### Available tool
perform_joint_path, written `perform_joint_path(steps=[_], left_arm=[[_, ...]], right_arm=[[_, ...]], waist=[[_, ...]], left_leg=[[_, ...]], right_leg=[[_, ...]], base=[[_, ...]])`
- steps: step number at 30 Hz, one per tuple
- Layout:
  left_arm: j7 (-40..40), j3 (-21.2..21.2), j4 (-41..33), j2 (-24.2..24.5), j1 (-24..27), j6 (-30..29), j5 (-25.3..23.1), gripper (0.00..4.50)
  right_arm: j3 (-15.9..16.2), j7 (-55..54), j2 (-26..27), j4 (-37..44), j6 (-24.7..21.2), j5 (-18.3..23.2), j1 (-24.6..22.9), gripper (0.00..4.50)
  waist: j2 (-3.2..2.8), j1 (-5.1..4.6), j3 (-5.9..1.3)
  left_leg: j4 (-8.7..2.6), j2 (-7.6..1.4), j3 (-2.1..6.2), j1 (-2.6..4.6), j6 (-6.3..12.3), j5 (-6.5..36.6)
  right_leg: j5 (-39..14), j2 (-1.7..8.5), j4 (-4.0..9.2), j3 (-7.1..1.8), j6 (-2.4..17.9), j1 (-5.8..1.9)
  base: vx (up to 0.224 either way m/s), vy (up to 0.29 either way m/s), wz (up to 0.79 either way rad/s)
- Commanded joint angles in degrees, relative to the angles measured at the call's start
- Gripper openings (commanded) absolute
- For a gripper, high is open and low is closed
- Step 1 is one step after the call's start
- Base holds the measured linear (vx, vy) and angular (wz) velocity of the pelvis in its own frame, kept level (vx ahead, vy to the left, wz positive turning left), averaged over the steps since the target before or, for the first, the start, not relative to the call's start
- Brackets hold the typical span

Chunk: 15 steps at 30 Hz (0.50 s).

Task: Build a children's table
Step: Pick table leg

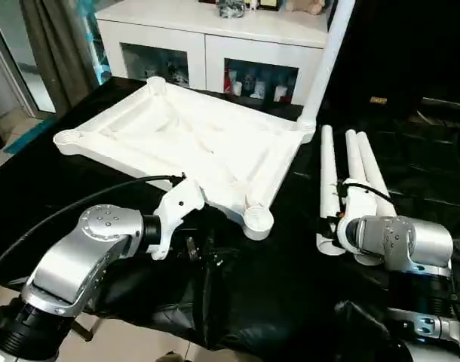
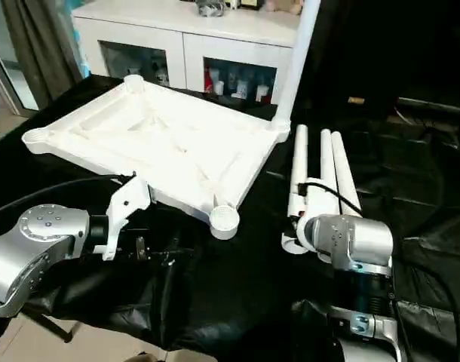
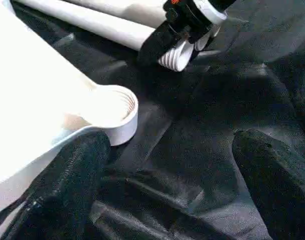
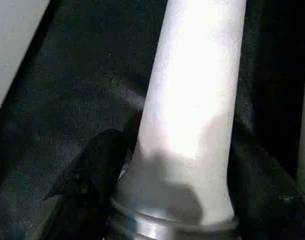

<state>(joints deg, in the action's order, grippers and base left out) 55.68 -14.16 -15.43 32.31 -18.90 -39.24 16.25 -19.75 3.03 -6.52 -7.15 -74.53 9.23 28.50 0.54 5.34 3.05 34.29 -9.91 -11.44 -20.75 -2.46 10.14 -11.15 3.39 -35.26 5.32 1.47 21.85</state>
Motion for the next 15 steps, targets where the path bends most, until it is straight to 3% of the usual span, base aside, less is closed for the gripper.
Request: perform_joint_path(steps=[1, 4, 5, 6, 7, 8, 10, 11, 12, 13, 14, 15], left_arm=[[-1.07, 0.26, 0.31, -0.3, -1.89, 1.6, -0.45, 4.5], [-2.28, 1.12, 1.63, -1.32, -2.91, 2.78, -0.84, 4.5], [-3.43, 1.89, 3.1, -2.51, -3.97, 4.15, -1.1, 4.5], [-3.61, 2.02, 3.37, -2.76, -4.17, 4.45, -1.12, 4.5], [-5.03, 2.97, 5.02, -4.47, -5.34, 5.65, -1.01, 4.5], [-5.03, 2.97, 5.02, -4.47, -5.34, 5.65, -1.01, 4.5], [-6.97, 3.92, 7.33, -6.43, -6.88, 6.96, -1.01, 4.5], [-8.22, 4.27, 9.19, -7.5, -8.01, 8.25, -1.32, 4.5], [-8.22, 4.27, 9.19, -7.5, -8.01, 8.25, -1.32, 4.5], [-9.86, 4.5, 11.11, -8.45, -9.14, 9.35, -1.97, 4.5], [-9.86, 4.5, 11.11, -8.45, -9.14, 9.35, -1.97, 4.5], [-12.52, 5.68, 13.52, -10.55, -10.84, 10.25, -1.99, 4.5]], right_arm=[[-4.76, -3.24, 0.66, -1.39, 3.2, 0.15, 0.27, 2.69], [-7.66, -4.23, 1.65, -0.84, 9.18, 1.75, 1.09, 2.69], [-8.45, -3.6, 2.09, 0.33, 13.95, 2.97, 1.34, 2.69], [-8.53, -3.43, 2.14, 0.54, 14.7, 3.17, 1.38, 2.69], [-8.85, -1.75, 2.54, 1.73, 18.85, 4.58, 1.43, 2.68], [-8.85, -1.75, 2.54, 1.73, 18.85, 4.58, 1.43, 2.68], [-9.62, 0.18, 3.52, 2.91, 23.26, 6.1, 1.51, 2.68], [-9.78, 1.65, 4.22, 3.78, 27.29, 6.83, 1.31, 2.68], [-9.78, 1.65, 4.22, 3.78, 27.29, 6.83, 1.31, 2.68], [-8.8, 4.04, 4.52, 4.53, 32.29, 7.25, 0.73, 2.68], [-8.8, 4.04, 4.52, 4.53, 32.29, 7.25, 0.73, 2.68], [-7.94, 7.23, 5.27, 6.24, 36.37, 9.08, 0.27, 2.68]], waist=[[-0.45, 0.03, -3.1], [-0.46, 0.2, -3.24], [-0.43, 0.18, -3.3], [-0.93, 0.3, -3.36], [-0.69, 0.25, -3.47], [-0.53, 0.27, -3.59], [-0.62, 0.07, -3.58], [-0.57, 0.07, -3.8], [-0.57, 0.07, -3.8], [-0.6, 0.03, -3.89], [-0.57, -0.03, -3.94], [-0.78, 0.0, -3.94]], left_leg=[[-4.67, -3.41, 2.48, 1.8, -5.03, 15.41], [-4.62, -3.41, 2.42, 1.84, -5.17, 15.35], [-4.65, -3.45, 2.4, 1.59, -5.09, 14.63], [-4.62, -3.4, 2.44, 1.52, -5.03, 14.33], [-4.53, -3.35, 2.24, 1.46, -4.71, 13.75], [-4.49, -3.36, 2.31, 1.18, -4.29, 12.06], [-4.41, -3.32, 2.16, 0.93, -3.5, 10.93], [-4.27, -3.28, 2.13, 0.79, -2.94, 9.7], [-4.27, -3.28, 2.13, 0.79, -2.94, 9.7], [-4.18, -3.36, 2.09, 0.7, -2.14, 8.34], [-4.12, -3.36, 2.08, 0.64, -1.68, 7.66], [-4.06, -3.3, 2.05, 0.57, -1.39, 7.49]], right_leg=[[-23.79, 5.9, 5.54, -4.05, 3.42, -1.08], [-22.55, 5.99, 5.55, -4.03, 3.45, -1.1], [-21.21, 5.94, 5.31, -3.98, 3.61, -1.27], [-20.49, 5.97, 5.24, -3.99, 3.62, -1.33], [-18.97, 5.87, 5.25, -4.01, 3.64, -1.39], [-16.76, 5.86, 4.86, -4.01, 4.15, -1.75], [-14.42, 5.68, 4.59, -4.03, 4.99, -1.82], [-12.49, 5.76, 4.4, -4.02, 5.62, -2.01], [-12.49, 5.76, 4.4, -4.02, 5.62, -2.01], [-9.8, 5.7, 4.14, -4.01, 6.54, -2.11], [-8.94, 5.71, 4.04, -3.94, 6.97, -2.23], [-8.6, 5.7, 3.99, -3.95, 7.18, -2.28]], base=[[0.0, 0.0, 0.0], [0.0, 0.0, 0.0], [0.0, 0.0, 0.0], [0.0, 0.0, 0.0], [0.0, 0.0, 0.0], [0.0, 0.0, 0.0], [0.0, 0.0, 0.0], [0.0, 0.0, 0.0], [0.0, 0.0, 0.0], [0.0, 0.0, 0.0], [0.0, 0.0, 0.0], [0.0, 0.0, 0.0]])
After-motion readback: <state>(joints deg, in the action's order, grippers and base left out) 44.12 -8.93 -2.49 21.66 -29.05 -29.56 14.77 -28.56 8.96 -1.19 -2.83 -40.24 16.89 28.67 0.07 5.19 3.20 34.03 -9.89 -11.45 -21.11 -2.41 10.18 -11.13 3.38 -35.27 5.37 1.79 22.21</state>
